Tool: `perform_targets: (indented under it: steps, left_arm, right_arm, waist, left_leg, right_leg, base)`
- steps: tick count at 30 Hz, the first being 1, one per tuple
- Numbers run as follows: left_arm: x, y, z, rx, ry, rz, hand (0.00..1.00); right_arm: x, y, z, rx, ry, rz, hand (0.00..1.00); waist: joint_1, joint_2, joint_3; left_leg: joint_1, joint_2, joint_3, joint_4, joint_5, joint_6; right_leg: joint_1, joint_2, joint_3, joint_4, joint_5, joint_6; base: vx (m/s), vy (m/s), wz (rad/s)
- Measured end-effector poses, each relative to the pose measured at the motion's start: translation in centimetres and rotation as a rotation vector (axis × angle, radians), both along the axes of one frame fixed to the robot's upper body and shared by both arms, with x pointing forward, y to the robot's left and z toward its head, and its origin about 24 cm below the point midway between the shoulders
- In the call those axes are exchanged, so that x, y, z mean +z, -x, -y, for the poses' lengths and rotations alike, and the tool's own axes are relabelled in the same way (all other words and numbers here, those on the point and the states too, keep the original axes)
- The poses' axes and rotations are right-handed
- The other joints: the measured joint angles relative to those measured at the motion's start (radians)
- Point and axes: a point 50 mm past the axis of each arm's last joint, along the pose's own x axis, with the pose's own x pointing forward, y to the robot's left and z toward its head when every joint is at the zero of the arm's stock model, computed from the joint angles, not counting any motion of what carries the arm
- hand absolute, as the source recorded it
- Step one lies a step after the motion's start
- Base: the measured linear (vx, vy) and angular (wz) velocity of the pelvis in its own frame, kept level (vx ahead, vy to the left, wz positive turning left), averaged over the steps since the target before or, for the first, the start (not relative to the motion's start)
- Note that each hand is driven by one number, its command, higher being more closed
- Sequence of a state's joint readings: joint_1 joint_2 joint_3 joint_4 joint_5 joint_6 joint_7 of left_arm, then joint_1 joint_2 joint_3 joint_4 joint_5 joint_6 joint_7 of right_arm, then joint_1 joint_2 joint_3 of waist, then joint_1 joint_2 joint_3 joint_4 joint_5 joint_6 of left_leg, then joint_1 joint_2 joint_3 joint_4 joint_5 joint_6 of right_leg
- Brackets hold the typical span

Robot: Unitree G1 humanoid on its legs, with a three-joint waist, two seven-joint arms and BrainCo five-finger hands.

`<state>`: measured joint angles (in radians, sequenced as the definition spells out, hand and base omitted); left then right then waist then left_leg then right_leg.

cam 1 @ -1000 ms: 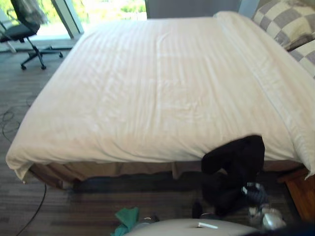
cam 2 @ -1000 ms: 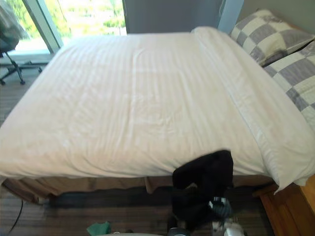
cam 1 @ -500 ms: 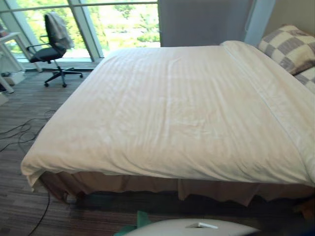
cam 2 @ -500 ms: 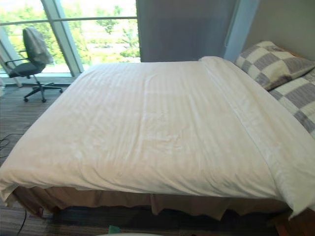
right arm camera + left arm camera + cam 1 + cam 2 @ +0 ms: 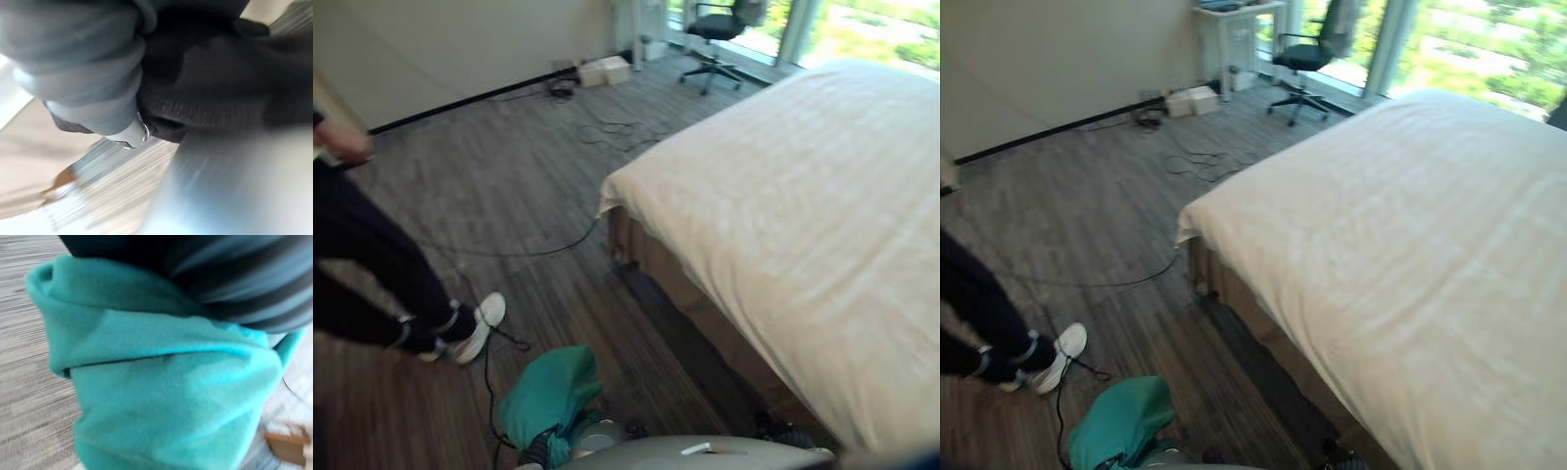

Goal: Tidy the bed and pick cloth on bed and put in laundry

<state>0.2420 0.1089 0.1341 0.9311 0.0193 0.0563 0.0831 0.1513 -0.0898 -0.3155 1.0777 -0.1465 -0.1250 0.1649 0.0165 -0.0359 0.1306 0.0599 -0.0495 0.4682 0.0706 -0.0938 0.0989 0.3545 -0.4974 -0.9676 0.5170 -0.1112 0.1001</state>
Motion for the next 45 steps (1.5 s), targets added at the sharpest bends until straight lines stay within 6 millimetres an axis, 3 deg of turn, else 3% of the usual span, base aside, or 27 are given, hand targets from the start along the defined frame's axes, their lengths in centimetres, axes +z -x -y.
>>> perform_targets:
  steps: [1, 2, 3, 4, 6, 7, 10, 12, 13, 14, 15, 16, 17, 24, 28, 29, 31, 33, 34, 36, 37, 38, 39, 40, 41, 42, 45]
  left_arm:
    - [0.0, -0.1, 0.1, -0.015, 0.001, -0.004, 1.0]
    - [-0.1, -0.4, 0.3, -0.047, 0.006, -0.006, 1.0]
    - [-0.1, -0.7, 0.5, -0.072, 0.01, -0.006, 1.0]
    - [0.0, -1.8, 0.5, -0.124, 0.003, -0.003, 1.0]
    - [0.1, -3.3, 0.4, -0.196, 0.004, 0.006, 1.0]
    - [0.3, -4.1, 0.5, -0.229, 0.009, 0.02, 1.0]
    - [0.3, -4.5, 0.6, -0.26, 0.014, 0.026, 1.0]
    - [0.2, -4.2, 0.4, -0.279, 0.002, 0.016, 1.0]
    - [0.1, -3.7, 0.4, -0.26, 0.005, 0.009, 1.0]
    - [0.0, -3.2, 0.7, -0.232, 0.017, 0.011, 1.0]
    - [0.0, -3.4, 0.8, -0.222, 0.021, 0.027, 1.0]
    - [-0.1, -3.0, 1.1, -0.212, 0.033, 0.033, 1.0]
    - [-0.3, -1.5, 1.0, -0.258, 0.06, 0.012, 1.0]
    - [-0.3, -1.4, 0.9, -0.236, 0.066, 0.009, 1.0]
    - [-0.4, -0.5, 0.5, -0.054, 0.104, 0.02, 1.0]
    - [-0.4, -0.5, 0.3, 0.002, 0.114, 0.03, 1.0]
    - [-0.3, -0.7, -0.1, 0.169, 0.147, 0.073, 1.0]
    - [-0.4, -0.4, 0.2, 0.234, 0.186, 0.062, 1.0]
    - [-0.4, -0.1, 0.2, 0.245, 0.196, 0.052, 1.0]
    - [-0.6, -0.3, 1.1, 0.247, 0.239, 0.041, 1.0]
    - [-0.5, -0.5, 1.0, 0.255, 0.246, 0.055, 1.0]
    - [-0.4, -0.7, 0.9, 0.255, 0.258, 0.066, 1.0]
    - [-0.3, -0.7, 0.6, 0.253, 0.255, 0.071, 1.0]
    - [-0.4, -0.6, 0.6, 0.256, 0.258, 0.068, 1.0]
    - [-0.6, 0.1, 1.2, 0.263, 0.274, 0.044, 1.0]
    - [-0.7, 0.8, 1.4, 0.274, 0.28, 0.016, 1.0]
    - [-0.8, 1.8, 0.9, 0.268, 0.271, -0.036, 1.0]
  right_arm:
    - [0.0, 0.1, 0.1, -0.025, -0.005, 0.005, 1.0]
    - [0.1, 0.2, 0.4, -0.065, -0.006, 0.01, 1.0]
    - [0.1, 0.2, 0.5, -0.09, -0.004, 0.016, 1.0]
    - [0.1, 0.2, 0.5, -0.116, -0.007, 0.021, 1.0]
    - [0.0, 1.1, 0.2, -0.148, -0.019, 0.018, 1.0]
    - [-0.1, 2.0, 0.1, -0.17, -0.025, 0.01, 1.0]
    - [-0.3, 3.0, -0.5, -0.212, -0.056, -0.005, 1.0]
    - [-0.4, 2.9, -1.0, -0.211, -0.077, -0.002, 1.0]
    - [-0.4, 2.5, -1.0, -0.212, -0.075, 0.004, 1.0]
    - [-0.3, 2.1, -0.8, -0.227, -0.067, 0.014, 1.0]
    - [-0.2, 1.9, -0.5, -0.225, -0.062, 0.021, 1.0]
    - [-0.1, 1.5, -0.2, -0.218, -0.056, 0.02, 1.0]
    - [-0.6, 2.4, -0.8, -0.152, -0.074, -0.09, 1.0]
    - [-0.7, 2.3, -0.8, -0.161, -0.081, -0.096, 1.0]
    - [-0.7, 1.7, -0.8, -0.2, -0.114, -0.101, 1.0]
    - [-0.6, 1.2, -1.0, -0.199, -0.128, -0.093, 1.0]
    - [-0.5, 0.6, -0.9, -0.182, -0.159, -0.079, 1.0]
    - [-0.4, 0.6, -0.9, -0.191, -0.185, -0.09, 1.0]
    - [-0.4, 0.6, -0.9, -0.187, -0.196, -0.097, 1.0]
    - [-0.1, 0.2, -0.4, -0.165, -0.204, -0.09, 1.0]
    - [-0.1, 0.1, -0.4, -0.156, -0.204, -0.093, 1.0]
    - [-0.1, -0.1, -0.4, -0.145, -0.202, -0.092, 1.0]
    - [-0.1, -0.4, -0.5, -0.134, -0.198, -0.097, 1.0]
    - [-0.1, -0.5, -0.4, -0.134, -0.194, -0.098, 1.0]
    - [-0.1, -0.5, -0.1, -0.145, -0.177, -0.098, 1.0]
    - [-0.2, -0.3, 0.0, -0.156, -0.165, -0.11, 1.0]
    - [-0.4, -0.1, -0.1, -0.196, -0.169, -0.125, 1.0]
  waist:
    - [-0.002, 0.001, 0.001]
    - [-0.002, 0.008, 0.007]
    - [-0.005, 0.02, 0.014]
    - [-0.02, 0.025, 0.029]
    - [-0.037, 0.028, 0.041]
    - [-0.044, 0.028, 0.042]
    - [-0.056, 0.027, 0.043]
    - [-0.051, 0.007, 0.034]
    - [-0.051, 0.003, 0.029]
    - [-0.053, 0.015, 0.026]
    - [-0.055, 0.027, 0.027]
    - [-0.054, 0.045, 0.027]
    - [-0.054, 0.033, -0.009]
    - [-0.054, 0.029, -0.005]
    - [-0.048, 0.029, -0.007]
    - [-0.043, 0.023, 0.0]
    - [-0.015, 0.036, 0.041]
    - [0.01, 0.03, 0.048]
    - [0.016, 0.027, 0.044]
    - [0.018, 0.055, 0.032]
    - [0.019, 0.054, 0.033]
    - [0.024, 0.035, 0.044]
    - [0.034, 0.027, 0.047]
    - [0.038, 0.028, 0.047]
    - [0.035, 0.046, 0.04]
    - [0.031, 0.05, 0.034]
    - [0.044, 0.029, -0.021]
  left_leg:
    - [0.013, -0.005, -0.008, -0.018, 0.0, 0.0]
    - [0.041, -0.016, -0.06, -0.045, 0.022, 0.004]
    - [0.045, -0.02, -0.102, -0.045, 0.037, 0.019]
    - [0.045, -0.018, -0.184, -0.042, 0.045, 0.033]
    - [0.042, -0.017, -0.321, -0.069, 0.077, 0.031]
    - [0.045, -0.024, -0.4, -0.09, 0.095, 0.017]
    - [0.068, -0.048, -0.513, -0.113, 0.107, -0.017]
    - [0.079, -0.078, -0.52, -0.111, 0.094, -0.042]
    - [0.083, -0.063, -0.46, -0.112, 0.052, -0.046]
    - [0.081, -0.023, -0.328, -0.105, 0.031, -0.075]
    - [0.08, -0.013, -0.301, -0.104, 0.046, -0.085]
    - [0.087, -0.011, -0.301, -0.111, 0.064, -0.069]
    - [0.128, -0.015, -0.332, -0.175, 0.115, -0.05]
    - [0.127, -0.012, -0.321, -0.175, 0.109, -0.058]
    - [0.078, 0.005, -0.284, -0.13, 0.073, -0.066]
    - [0.03, 0.016, -0.279, -0.036, 0.029, -0.069]
    - [-0.113, 0.086, -0.262, 0.322, -0.086, -0.081]
    - [-0.193, 0.109, -0.273, 0.508, -0.084, -0.1]
    - [-0.189, 0.111, -0.276, 0.493, -0.093, -0.104]
    - [-0.147, 0.102, -0.269, 0.39, -0.116, -0.101]
    - [-0.152, 0.095, -0.256, 0.388, -0.107, -0.098]
    - [-0.179, 0.089, -0.255, 0.428, -0.1, -0.103]
    - [-0.203, 0.081, -0.248, 0.442, -0.128, -0.094]
    - [-0.209, 0.086, -0.245, 0.415, -0.131, -0.094]
    - [-0.218, 0.113, -0.24, 0.345, -0.098, -0.109]
    - [-0.21, 0.12, -0.218, 0.324, -0.083, -0.075]
    - [-0.207, 0.07, -0.18, 0.323, -0.148, -0.056]
  right_leg:
    - [0.001, -0.01, 0.015, 0.033, 0.032, -0.017]
    - [-0.027, -0.022, 0.1, 0.127, 0.1, -0.109]
    - [-0.049, -0.008, 0.166, 0.16, 0.047, -0.094]
    - [-0.096, 0.081, 0.306, 0.157, -0.064, -0.027]
    - [-0.183, 0.244, 0.493, 0.083, -0.167, -0.008]
    - [-0.221, 0.309, 0.574, 0.003, -0.184, -0.01]
    - [-0.262, 0.37, 0.744, -0.166, -0.19, -0.006]
    - [-0.252, 0.345, 0.768, -0.286, -0.08, -0.028]
    - [-0.231, 0.332, 0.753, -0.318, -0.066, -0.025]
    - [-0.229, 0.334, 0.741, -0.33, -0.054, -0.027]
    - [-0.222, 0.338, 0.736, -0.336, -0.054, -0.026]
    - [-0.202, 0.344, 0.733, -0.353, -0.054, -0.026]
    - [-0.121, 0.379, 0.705, -0.5, -0.008, -0.027]
    - [-0.124, 0.38, 0.71, -0.501, -0.01, -0.028]
    - [-0.165, 0.387, 0.741, -0.489, -0.02, -0.034]
    - [-0.177, 0.386, 0.746, -0.473, -0.03, -0.045]
    - [-0.199, 0.406, 0.765, -0.416, -0.067, -0.071]
    - [-0.186, 0.404, 0.784, -0.372, -0.079, -0.071]
    - [-0.189, 0.402, 0.784, -0.359, -0.087, -0.066]
    - [-0.195, 0.394, 0.762, -0.34, -0.113, -0.057]
    - [-0.197, 0.386, 0.759, -0.343, -0.116, -0.055]
    - [-0.19, 0.374, 0.76, -0.354, -0.121, -0.062]
    - [-0.173, 0.355, 0.753, -0.367, -0.122, -0.063]
    - [-0.169, 0.348, 0.752, -0.365, -0.125, -0.057]
    - [-0.164, 0.348, 0.747, -0.36, -0.143, -0.037]
    - [-0.14, 0.336, 0.743, -0.356, -0.162, -0.016]
    - [-0.143, 0.284, 0.764, -0.355, -0.166, -0.001]
  base:
    - [0.15, 0.07, 1.74]
    - [0.18, 0.036, 1.26]
    - [0.23, 0.032, 1.71]
    - [0.24, 0.015, 1.77]
    - [0.19, -0.03, 2.33]
    - [0.17, -0.056, 2.09]
    - [0.2, -0.068, 1.58]
    - [0.17, -0.08, 0.66]
    - [0.09, -0.098, 0.37]
    - [0.11, -0.123, 0.35]
    - [0.14, -0.125, 0.22]
    - [0.1, -0.069, 0.11]
    - [0.05, -0.025, 0.04]
    - [0.0, 0.0, -0.02]
    - [0.0, -0.01, -0.24]
    - [0.07, -0.012, -0.18]
    - [0.02, -0.038, -0.21]
    - [0.05, -0.044, -0.23]
    - [0.12, -0.004, -0.17]
    - [0.09, 0.044, 0.27]
    - [0.04, 0.057, 0.45]
    - [0.03, 0.074, 0.25]
    - [0.06, 0.088, 0.13]
    - [0.07, 0.099, 0.1]
    - [0.11, 0.222, 0.14]
    - [0.13, 0.24, 0.1]
    - [0.26, 0.249, -0.17]
